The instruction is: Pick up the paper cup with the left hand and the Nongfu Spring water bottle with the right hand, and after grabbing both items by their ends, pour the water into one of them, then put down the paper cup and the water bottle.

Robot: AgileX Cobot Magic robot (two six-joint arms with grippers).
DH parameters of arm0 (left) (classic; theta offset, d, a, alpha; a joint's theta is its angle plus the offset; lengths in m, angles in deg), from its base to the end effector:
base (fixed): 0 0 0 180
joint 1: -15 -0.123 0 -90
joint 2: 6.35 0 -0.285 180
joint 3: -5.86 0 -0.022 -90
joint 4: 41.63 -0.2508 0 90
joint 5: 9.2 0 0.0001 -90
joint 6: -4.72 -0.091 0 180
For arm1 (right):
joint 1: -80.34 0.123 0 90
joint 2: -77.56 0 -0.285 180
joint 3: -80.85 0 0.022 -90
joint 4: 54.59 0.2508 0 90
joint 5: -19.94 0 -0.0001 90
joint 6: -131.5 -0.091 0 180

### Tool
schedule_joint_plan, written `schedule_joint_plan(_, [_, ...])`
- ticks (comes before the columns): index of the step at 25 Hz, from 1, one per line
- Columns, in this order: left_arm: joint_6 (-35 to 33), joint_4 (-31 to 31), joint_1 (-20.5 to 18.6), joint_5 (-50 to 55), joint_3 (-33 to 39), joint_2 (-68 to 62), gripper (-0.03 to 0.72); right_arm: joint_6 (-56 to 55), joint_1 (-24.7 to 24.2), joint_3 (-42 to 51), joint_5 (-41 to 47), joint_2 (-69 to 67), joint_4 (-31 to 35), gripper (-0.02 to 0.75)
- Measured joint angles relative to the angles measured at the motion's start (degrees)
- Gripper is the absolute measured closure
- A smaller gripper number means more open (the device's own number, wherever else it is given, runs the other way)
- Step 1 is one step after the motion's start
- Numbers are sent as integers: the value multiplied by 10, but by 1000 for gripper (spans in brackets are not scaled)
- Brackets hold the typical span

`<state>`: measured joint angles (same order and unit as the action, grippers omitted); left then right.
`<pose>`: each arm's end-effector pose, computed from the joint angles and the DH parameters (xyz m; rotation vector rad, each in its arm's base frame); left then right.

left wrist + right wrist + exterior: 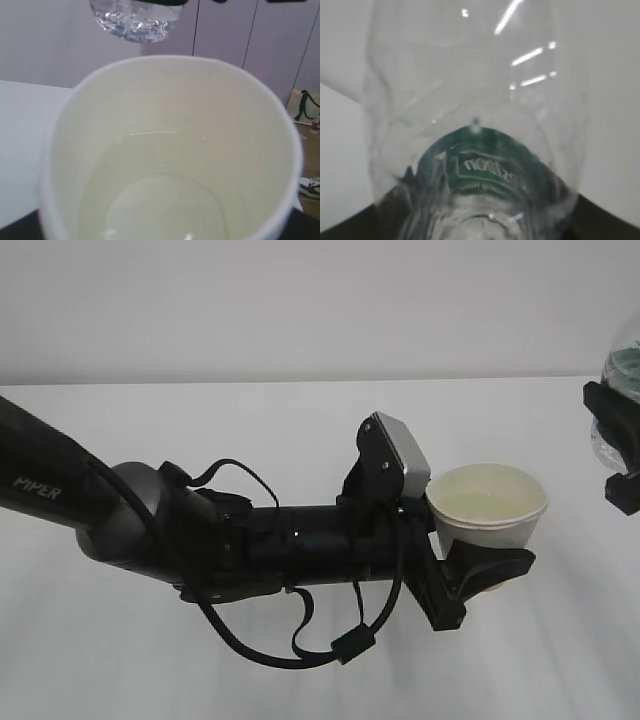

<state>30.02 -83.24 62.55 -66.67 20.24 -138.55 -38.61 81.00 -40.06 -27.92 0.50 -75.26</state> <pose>0.2478 -0.3463 0.1276 1.1343 1.3990 -1.1044 0.2133 0.0263 0.2347 -0.5372 1.4807 -0.1124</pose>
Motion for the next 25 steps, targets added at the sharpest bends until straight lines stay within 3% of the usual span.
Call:
schedule_joint_plan(8, [0, 2, 0, 0, 0, 0, 225, -134, 0, 0, -52, 0, 0, 343])
schedule_joint_plan(16, [0, 2, 0, 0, 0, 0, 225, -162, 0, 8, -31, 0, 2, 344])
schedule_joint_plan(25, [0, 2, 0, 0, 0, 0, 225, -165, 0, 9, -19, -63, 73, 343])
